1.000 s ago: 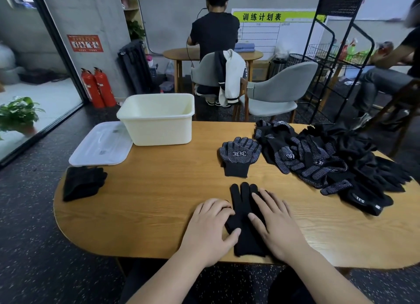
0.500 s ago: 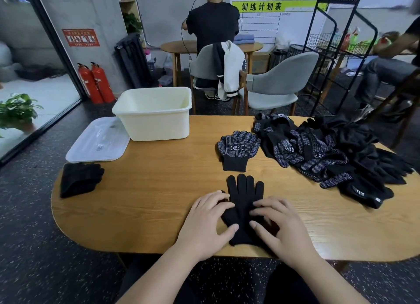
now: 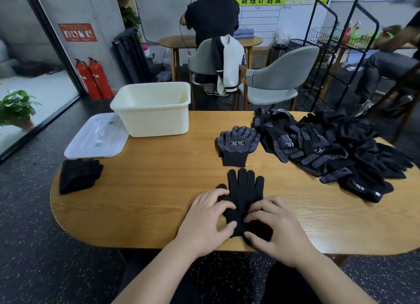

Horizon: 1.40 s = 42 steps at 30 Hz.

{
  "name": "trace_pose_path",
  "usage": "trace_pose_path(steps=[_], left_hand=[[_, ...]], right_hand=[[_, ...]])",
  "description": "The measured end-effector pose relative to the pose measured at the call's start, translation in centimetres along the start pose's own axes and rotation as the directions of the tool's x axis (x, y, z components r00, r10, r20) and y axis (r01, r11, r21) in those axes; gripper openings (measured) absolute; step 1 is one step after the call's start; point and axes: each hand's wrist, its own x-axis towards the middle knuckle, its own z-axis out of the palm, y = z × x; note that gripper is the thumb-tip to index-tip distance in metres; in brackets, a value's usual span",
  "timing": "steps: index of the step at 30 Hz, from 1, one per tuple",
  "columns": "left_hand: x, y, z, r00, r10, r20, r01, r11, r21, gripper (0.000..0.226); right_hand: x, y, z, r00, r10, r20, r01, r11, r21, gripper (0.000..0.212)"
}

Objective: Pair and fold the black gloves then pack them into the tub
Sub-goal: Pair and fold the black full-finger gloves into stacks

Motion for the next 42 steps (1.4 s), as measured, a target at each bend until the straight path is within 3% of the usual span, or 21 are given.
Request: trace_pose_path(steps=[5, 10, 15, 19, 24, 26, 29, 32, 38, 42], left_hand=[[0.1, -0.2, 0.1, 1.000, 0.015, -0.008, -0.015, 1.000, -0.024, 0.037], [0.0, -0.3, 0.1, 0.998, 0.060, -0.021, -0.061, 0.998, -0.024, 0.030], [-0.1, -0.2, 0.3, 0.993, 0.113, -0.023, -0.113, 0.994, -0.005, 0.044], [-0.1, -0.5, 0.7, 0.988, 0.135, -0.080, -0.137, 0.990, -0.023, 0.029], [0.0, -0.7, 0.7, 0.985, 0.078, -0.151, -0.088, 0.994, -0.066, 0.024], [0.0, -0.7, 0.7, 0.987, 0.034, -0.160, -0.050, 0.993, -0.102, 0.026], [0.0, -0.6, 0.8, 0.989, -0.048, -0.142, 0.025, 0.988, -0.154, 0.034], [0.3, -0.4, 0.7, 0.987, -0.115, -0.115, 0.094, 0.979, -0.181, 0.036], [1.9, 1.1, 0.7, 0.962, -0.261, -0.082, 0.228, 0.931, -0.285, 0.046], [2.6, 1.7, 0.9, 0.950, -0.298, -0.097, 0.256, 0.916, -0.309, 0.052]], right_hand=[[0.3, 0.6, 0.5, 0.999, -0.009, -0.040, 0.009, 1.000, 0.014, 0.030], [0.3, 0.6, 0.6, 0.997, 0.005, -0.082, -0.003, 1.000, 0.019, 0.023], [0.2, 0.0, -0.2, 0.986, 0.122, -0.117, -0.098, 0.976, 0.193, 0.018], [0.1, -0.1, -0.6, 0.980, 0.148, -0.134, -0.108, 0.957, 0.270, 0.025], [0.1, -0.8, -1.1, 0.996, 0.054, -0.072, -0.041, 0.983, 0.180, 0.056], [0.2, -0.6, -0.7, 0.995, 0.061, -0.076, -0.049, 0.987, 0.153, 0.038], [0.1, -0.2, -0.7, 0.981, 0.155, -0.116, -0.130, 0.972, 0.195, 0.012], [0.2, -0.2, -0.9, 0.950, 0.286, -0.127, -0.238, 0.923, 0.304, 0.012], [1.4, 0.6, -0.7, 0.881, 0.473, -0.013, -0.422, 0.797, 0.431, 0.010], [2.2, 0.4, -0.7, 0.826, 0.563, -0.028, -0.497, 0.750, 0.436, 0.015]])
